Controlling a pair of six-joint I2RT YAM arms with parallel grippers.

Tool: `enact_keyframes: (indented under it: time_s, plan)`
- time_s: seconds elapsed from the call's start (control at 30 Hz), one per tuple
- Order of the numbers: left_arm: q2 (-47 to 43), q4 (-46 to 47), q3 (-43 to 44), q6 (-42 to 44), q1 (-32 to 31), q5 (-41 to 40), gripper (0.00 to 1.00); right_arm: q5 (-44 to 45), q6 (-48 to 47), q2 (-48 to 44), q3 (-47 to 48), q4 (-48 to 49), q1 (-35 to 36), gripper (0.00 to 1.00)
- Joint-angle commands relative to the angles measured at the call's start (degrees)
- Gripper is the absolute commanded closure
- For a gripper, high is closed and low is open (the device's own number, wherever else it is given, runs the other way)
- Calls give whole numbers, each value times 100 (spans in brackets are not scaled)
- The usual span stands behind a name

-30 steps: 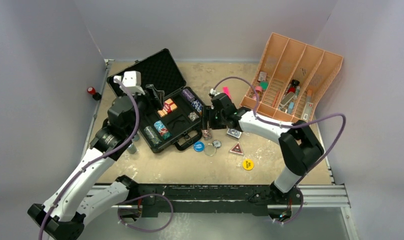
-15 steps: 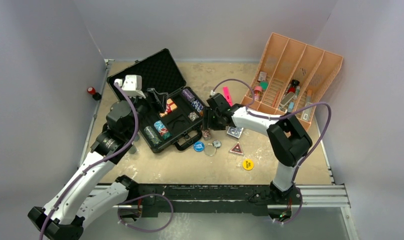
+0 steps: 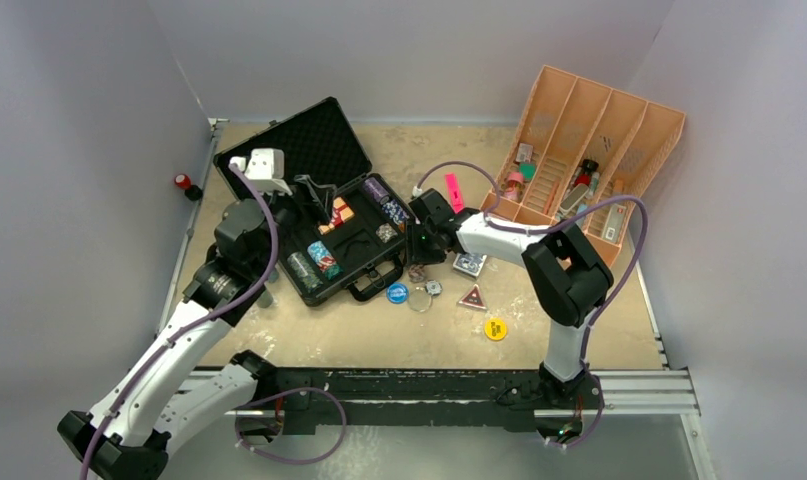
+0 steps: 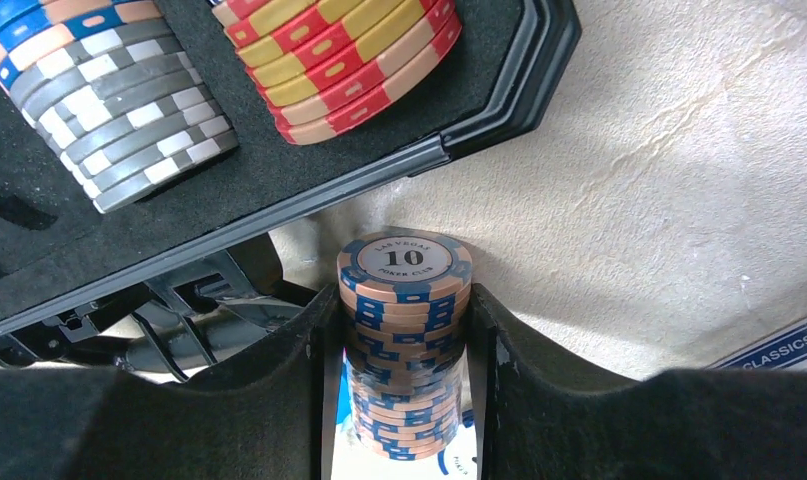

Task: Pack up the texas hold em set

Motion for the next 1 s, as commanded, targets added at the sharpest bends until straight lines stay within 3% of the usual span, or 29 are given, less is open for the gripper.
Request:
enact_keyframes:
  time_s: [0.0, 0.33, 0.67, 0.97]
  plan:
    - [-12, 271, -36, -32, 51, 39, 39, 302, -132, -341, 106, -74, 18, 69]
    - [-276, 236, -141, -114, 57, -881, 39, 337, -683, -1384, 741, -95, 18, 70]
    - [-537, 188, -242, -155, 62, -1647, 39, 190, -1439, -749, 2021, 50, 18, 70]
    - [-476, 191, -241, -177, 62, -1644, 39, 103, -1680, -505, 2177, 97, 9, 70]
